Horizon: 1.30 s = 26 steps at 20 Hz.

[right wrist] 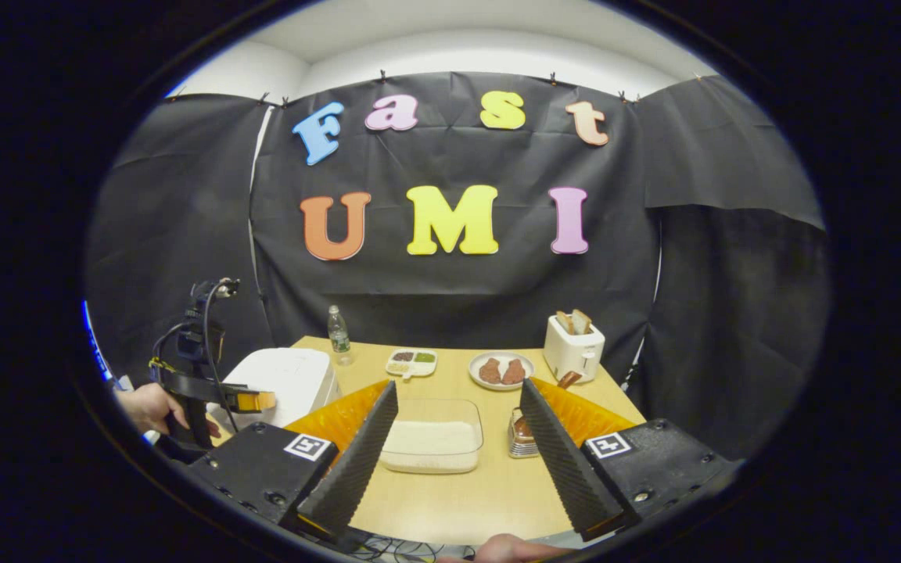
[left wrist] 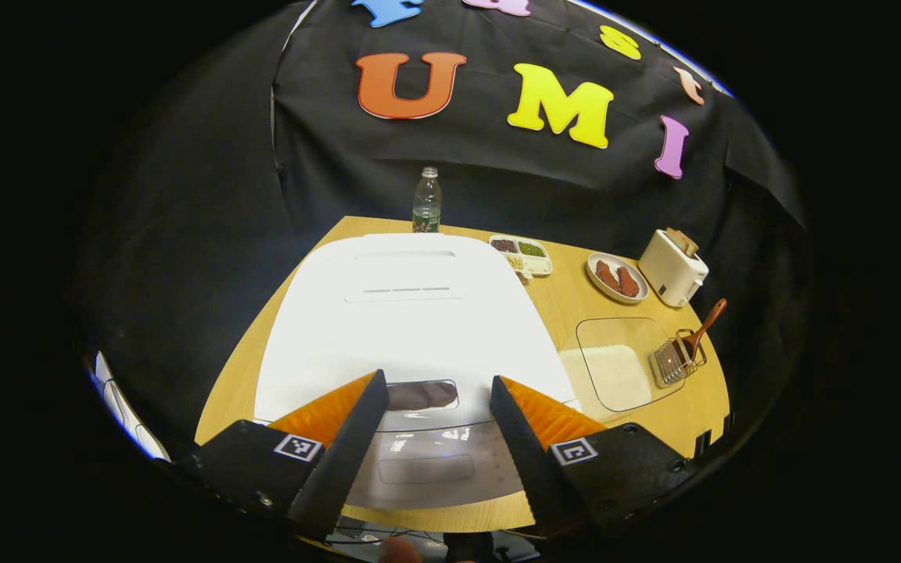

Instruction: Close the left gripper, press the button to open the rice cooker; take a wooden spoon from the chopstick holder with the right hand, scoop a spoonful of rice and pour it into the rice cooker, then put the wooden spoon back into the chopstick holder.

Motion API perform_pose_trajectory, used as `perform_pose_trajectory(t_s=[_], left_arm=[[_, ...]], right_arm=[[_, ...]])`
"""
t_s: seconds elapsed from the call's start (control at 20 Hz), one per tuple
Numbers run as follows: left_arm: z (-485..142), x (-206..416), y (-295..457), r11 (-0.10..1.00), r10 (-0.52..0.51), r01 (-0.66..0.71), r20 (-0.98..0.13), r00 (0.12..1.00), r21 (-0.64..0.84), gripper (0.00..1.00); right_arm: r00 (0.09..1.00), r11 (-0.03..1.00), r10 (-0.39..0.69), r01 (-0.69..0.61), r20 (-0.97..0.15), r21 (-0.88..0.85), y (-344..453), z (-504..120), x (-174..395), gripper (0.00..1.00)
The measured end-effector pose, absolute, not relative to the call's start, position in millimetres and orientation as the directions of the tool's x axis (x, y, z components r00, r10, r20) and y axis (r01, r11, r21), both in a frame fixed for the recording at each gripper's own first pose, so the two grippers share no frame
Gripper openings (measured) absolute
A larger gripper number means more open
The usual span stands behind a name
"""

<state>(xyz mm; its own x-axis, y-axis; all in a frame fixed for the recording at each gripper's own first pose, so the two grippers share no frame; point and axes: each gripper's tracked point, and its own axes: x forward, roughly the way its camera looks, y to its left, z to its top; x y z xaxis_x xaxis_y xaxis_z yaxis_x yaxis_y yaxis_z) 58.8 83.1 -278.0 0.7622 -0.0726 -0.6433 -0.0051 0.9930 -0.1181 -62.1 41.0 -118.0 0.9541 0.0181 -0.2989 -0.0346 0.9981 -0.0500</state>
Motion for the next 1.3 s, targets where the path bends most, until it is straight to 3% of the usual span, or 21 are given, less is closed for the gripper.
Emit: perform_pose_trajectory(t_s=[0.2,0.25,0.35,0.55,0.7,0.8,0.85,1.1,1.3], left_arm=[[-273,61,82,0.992,-0.079,0.003,-0.609,0.789,-0.124,0.91],[-269,57,81,0.992,-0.078,0.002,-0.606,0.792,-0.125,0.99],[-265,55,82,0.994,-0.069,0.005,-0.599,0.798,-0.108,0.97],[-245,58,88,0.997,-0.043,0.005,-0.532,0.845,-0.071,0.96],[-273,36,82,0.988,-0.072,-0.035,-0.640,0.765,-0.153,0.96],[-276,43,96,0.995,-0.042,-0.025,-0.630,0.775,-0.098,0.98],[-275,40,97,0.995,-0.040,-0.029,-0.633,0.773,-0.098,0.95],[-279,37,96,0.990,-0.065,-0.027,-0.632,0.772,-0.136,0.97],[-266,39,99,0.987,-0.095,0.004,-0.563,0.821,-0.161,0.97]], right_arm=[[0.945,0.996,0.037,-0.060,-0.326,-0.061,51,-125,-62,0.96],[0.945,0.996,0.039,-0.063,-0.324,-0.064,52,-121,-61,1.00],[0.948,0.995,0.034,-0.061,-0.316,-0.076,53,-116,-60,0.96],[0.947,0.995,0.038,-0.064,-0.319,-0.071,53,-118,-62,1.00],[0.945,0.998,0.042,-0.056,-0.325,-0.034,52,-118,-62,1.00],[0.949,0.999,0.036,-0.047,-0.313,-0.027,49,-114,-62,1.00],[0.950,0.999,0.038,-0.048,-0.309,-0.024,50,-113,-61,1.00],[0.944,0.997,0.072,-0.074,-0.322,0.005,62,-122,-57,1.00],[0.939,0.995,0.100,-0.101,-0.329,0.012,70,-130,-59,1.00]])
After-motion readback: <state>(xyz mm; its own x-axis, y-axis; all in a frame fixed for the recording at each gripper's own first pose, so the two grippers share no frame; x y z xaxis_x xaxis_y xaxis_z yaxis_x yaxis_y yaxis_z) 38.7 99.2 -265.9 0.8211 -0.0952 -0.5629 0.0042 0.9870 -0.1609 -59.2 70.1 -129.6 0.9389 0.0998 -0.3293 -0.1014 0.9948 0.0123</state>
